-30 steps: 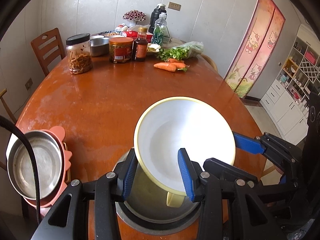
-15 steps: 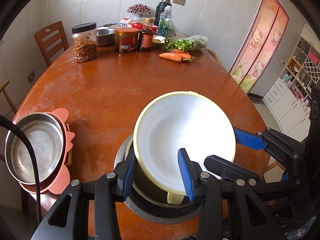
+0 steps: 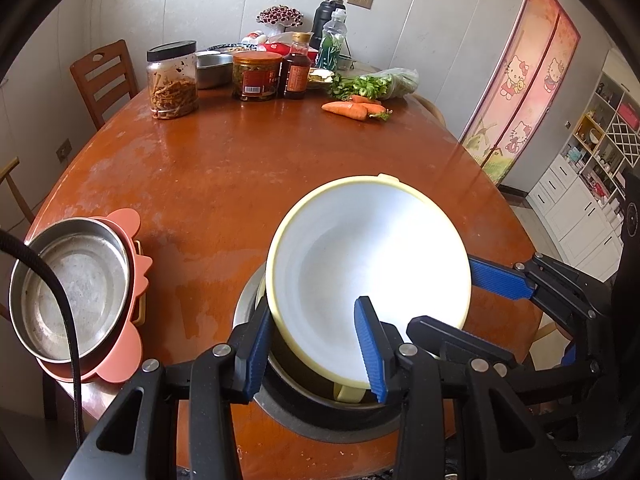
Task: Organize plates and bowls
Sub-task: 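Lower the yellow bowl into the steel mixing bowl with both tools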
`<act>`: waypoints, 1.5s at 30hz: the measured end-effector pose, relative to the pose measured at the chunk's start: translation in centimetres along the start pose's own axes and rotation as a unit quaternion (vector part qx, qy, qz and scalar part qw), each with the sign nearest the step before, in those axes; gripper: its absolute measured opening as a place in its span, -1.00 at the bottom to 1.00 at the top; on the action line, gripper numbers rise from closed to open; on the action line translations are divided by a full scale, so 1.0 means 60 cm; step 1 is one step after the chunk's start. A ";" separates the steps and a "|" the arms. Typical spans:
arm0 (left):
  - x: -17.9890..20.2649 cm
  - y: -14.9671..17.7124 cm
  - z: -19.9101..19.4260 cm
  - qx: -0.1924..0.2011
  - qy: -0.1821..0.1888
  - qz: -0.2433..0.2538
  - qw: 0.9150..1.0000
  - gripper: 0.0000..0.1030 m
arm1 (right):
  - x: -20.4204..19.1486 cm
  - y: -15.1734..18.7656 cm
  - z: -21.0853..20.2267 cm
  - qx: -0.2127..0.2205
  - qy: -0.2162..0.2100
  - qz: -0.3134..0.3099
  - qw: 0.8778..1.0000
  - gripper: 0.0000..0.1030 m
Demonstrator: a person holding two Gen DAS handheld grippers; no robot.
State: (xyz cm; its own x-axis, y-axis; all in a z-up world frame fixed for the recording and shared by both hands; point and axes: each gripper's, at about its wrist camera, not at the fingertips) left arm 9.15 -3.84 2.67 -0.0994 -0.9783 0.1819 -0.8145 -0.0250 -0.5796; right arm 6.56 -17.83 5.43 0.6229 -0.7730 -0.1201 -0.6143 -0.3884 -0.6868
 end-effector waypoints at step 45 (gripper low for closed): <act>-0.005 0.001 -0.050 0.040 0.001 -0.001 0.999 -0.03 | 0.012 -0.007 -0.022 0.013 0.009 0.027 1.000 0.44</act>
State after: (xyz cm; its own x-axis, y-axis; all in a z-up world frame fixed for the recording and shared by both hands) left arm 7.41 -2.91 4.99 -0.0989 -0.9776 0.1856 -0.7666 -0.0440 -0.6407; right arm 6.64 -18.91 6.57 0.5805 -0.8015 -0.1436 -0.6329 -0.3332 -0.6988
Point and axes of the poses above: each gripper's, at about its wrist camera, not at the fingertips, and z roughly the way its jaws point, x to its right, y to its underside, and after that the axes turned 2 degrees about -y, right-handed
